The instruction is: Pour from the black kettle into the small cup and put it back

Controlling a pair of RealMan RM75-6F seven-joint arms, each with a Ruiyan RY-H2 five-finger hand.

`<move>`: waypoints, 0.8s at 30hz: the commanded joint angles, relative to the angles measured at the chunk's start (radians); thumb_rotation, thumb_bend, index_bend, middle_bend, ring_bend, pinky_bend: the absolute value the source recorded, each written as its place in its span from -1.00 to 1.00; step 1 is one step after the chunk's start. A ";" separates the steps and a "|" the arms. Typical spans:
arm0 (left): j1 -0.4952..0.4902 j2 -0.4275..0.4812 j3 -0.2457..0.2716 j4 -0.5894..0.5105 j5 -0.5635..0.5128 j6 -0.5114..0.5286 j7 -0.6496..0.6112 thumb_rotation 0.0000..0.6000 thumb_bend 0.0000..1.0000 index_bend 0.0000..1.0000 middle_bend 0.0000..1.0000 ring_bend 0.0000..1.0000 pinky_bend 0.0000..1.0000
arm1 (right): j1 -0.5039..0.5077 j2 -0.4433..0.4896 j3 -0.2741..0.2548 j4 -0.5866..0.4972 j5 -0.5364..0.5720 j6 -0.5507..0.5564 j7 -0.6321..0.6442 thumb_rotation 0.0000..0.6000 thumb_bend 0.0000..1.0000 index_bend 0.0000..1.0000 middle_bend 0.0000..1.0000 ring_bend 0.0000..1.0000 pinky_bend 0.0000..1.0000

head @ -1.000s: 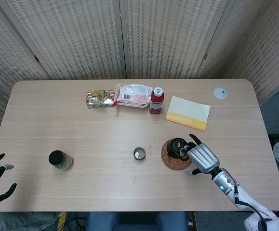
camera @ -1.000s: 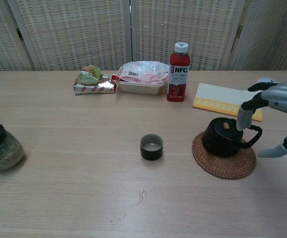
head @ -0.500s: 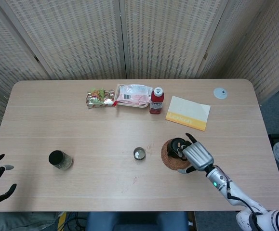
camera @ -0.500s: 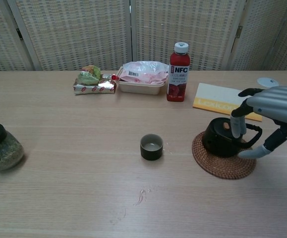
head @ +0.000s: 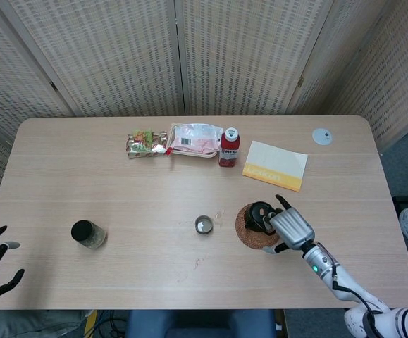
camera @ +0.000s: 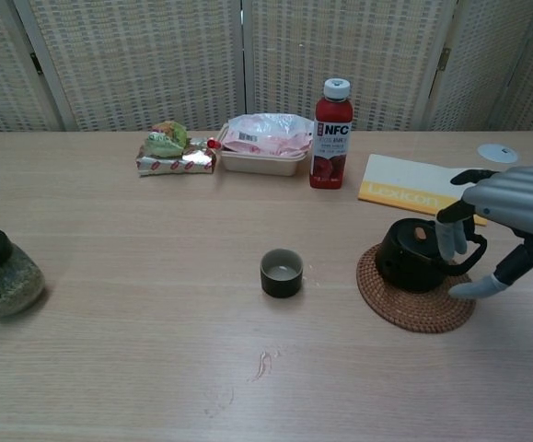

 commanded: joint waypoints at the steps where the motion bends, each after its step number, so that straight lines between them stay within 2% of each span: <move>1: 0.001 0.000 0.000 0.001 -0.001 -0.001 0.000 1.00 -0.50 -0.32 -0.80 -0.65 -0.83 | 0.000 -0.003 0.001 0.003 0.003 -0.003 -0.001 0.03 -1.00 -0.08 -0.09 -0.26 -1.00; 24: 0.000 -0.009 -0.002 0.009 -0.008 -0.010 0.000 1.00 -0.50 -0.32 -0.80 -0.65 -0.84 | 0.006 -0.007 -0.013 0.027 0.024 -0.043 -0.010 0.02 -1.00 -0.04 -0.02 -0.26 -1.00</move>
